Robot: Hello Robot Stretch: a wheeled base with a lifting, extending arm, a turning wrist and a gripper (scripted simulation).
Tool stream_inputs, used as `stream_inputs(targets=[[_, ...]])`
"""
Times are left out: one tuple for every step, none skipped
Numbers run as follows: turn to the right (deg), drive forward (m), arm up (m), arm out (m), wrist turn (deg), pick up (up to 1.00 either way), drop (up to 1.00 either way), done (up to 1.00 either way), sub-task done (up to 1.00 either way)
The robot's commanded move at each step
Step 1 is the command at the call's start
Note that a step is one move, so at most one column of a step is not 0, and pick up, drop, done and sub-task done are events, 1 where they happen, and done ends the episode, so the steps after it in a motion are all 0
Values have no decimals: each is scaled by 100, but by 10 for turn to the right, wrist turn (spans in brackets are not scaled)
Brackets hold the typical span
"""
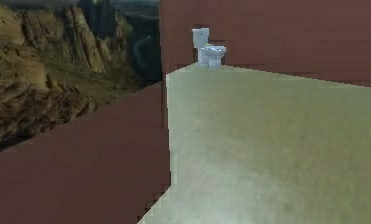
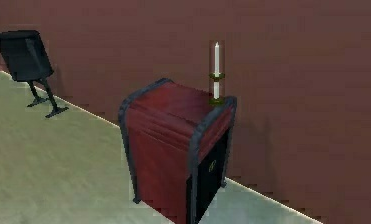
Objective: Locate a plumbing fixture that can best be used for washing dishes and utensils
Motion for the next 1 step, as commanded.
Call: stream_inputs(targets=[[0, 10, 0, 0, 0, 0, 0, 0, 0]])
